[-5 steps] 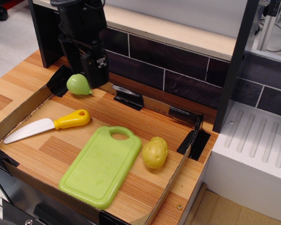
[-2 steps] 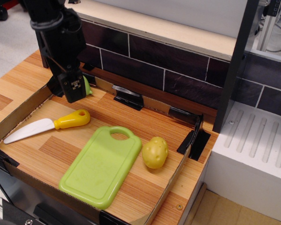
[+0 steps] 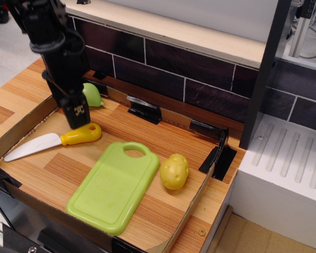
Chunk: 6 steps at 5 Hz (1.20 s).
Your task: Put knife on cutting board
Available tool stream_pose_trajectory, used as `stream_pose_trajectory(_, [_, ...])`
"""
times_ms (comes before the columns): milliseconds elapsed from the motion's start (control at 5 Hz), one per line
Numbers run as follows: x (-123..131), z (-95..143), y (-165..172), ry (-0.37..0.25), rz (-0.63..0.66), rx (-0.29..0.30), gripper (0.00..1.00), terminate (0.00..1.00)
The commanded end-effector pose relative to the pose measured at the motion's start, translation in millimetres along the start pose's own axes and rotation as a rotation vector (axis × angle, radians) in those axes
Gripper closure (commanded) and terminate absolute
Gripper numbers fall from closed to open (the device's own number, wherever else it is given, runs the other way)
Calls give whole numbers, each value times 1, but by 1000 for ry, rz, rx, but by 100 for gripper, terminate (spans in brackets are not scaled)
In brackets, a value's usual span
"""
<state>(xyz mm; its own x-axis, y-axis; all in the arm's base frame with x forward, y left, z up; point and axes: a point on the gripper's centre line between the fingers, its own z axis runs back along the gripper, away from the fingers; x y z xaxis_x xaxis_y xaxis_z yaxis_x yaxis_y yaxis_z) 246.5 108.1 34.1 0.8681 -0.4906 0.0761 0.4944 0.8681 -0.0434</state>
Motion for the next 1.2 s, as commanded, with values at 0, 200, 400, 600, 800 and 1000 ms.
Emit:
stream_pose_trajectory(0, [5, -6, 2, 39, 12, 5, 0, 0])
stream_pose_trajectory(200, [7, -14, 4, 38, 16, 23, 0, 0])
stream_pose_trajectory(400, [9, -22, 6, 42, 13, 30, 0, 0])
stream_pose_trajectory(600, [10, -29, 7, 42, 10, 48, 0, 0])
stream_pose_trajectory(800, [11, -29, 7, 34, 10, 43, 100, 0])
stream_pose_trajectory(1000, [12, -21, 8, 6, 16, 14, 100, 0])
